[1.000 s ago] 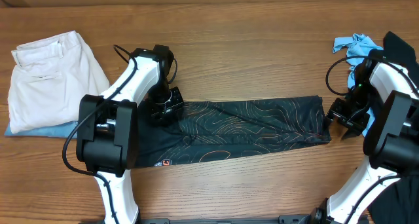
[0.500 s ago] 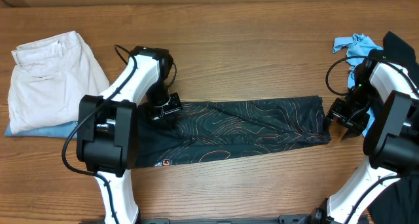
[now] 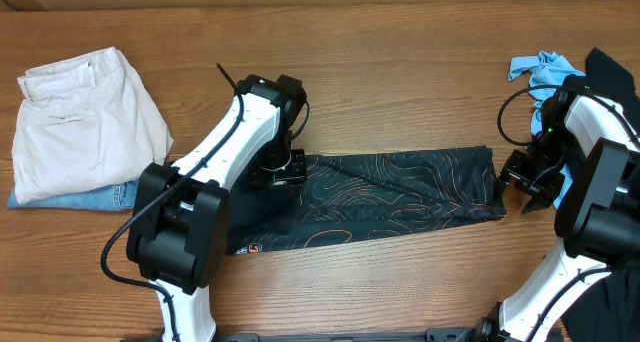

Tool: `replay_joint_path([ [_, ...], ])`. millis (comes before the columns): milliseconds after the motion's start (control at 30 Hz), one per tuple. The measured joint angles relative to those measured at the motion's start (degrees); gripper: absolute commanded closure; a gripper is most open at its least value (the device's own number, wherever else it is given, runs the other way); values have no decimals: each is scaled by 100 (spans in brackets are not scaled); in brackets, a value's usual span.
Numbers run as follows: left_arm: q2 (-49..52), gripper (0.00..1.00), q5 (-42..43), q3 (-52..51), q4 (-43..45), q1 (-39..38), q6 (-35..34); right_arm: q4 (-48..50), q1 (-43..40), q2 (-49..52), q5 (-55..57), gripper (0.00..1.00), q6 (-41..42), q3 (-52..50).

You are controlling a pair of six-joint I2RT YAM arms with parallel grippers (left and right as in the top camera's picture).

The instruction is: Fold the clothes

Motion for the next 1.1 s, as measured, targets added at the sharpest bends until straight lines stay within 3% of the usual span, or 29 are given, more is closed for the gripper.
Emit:
replay_joint_path([
  [333,0,40,-435,59,-83,76,20,245,0,0,-385,31,-372,0],
  [400,0,39,-560,212,-81,210,20,304,0,0,-442,24,-442,0],
  [667,0,38,-737,356,-105,957,22,846,0,-33,-498,20,-723,-127],
  [900,0,37,-817,356,-105,1102,46,691,0,-81,-1222,33,-1182,-232],
  [1000,0,37,-841,356,-105,1102,61,542,4,-81,-1429,48,-1276,-254],
  [1067,0,37,-859,356,-105,1102,61,520,4,-81,-1508,64,-1325,-254],
  [1100,0,37,-866,356,-105,1102,63,492,4,-81,-1550,67,-1346,-254],
])
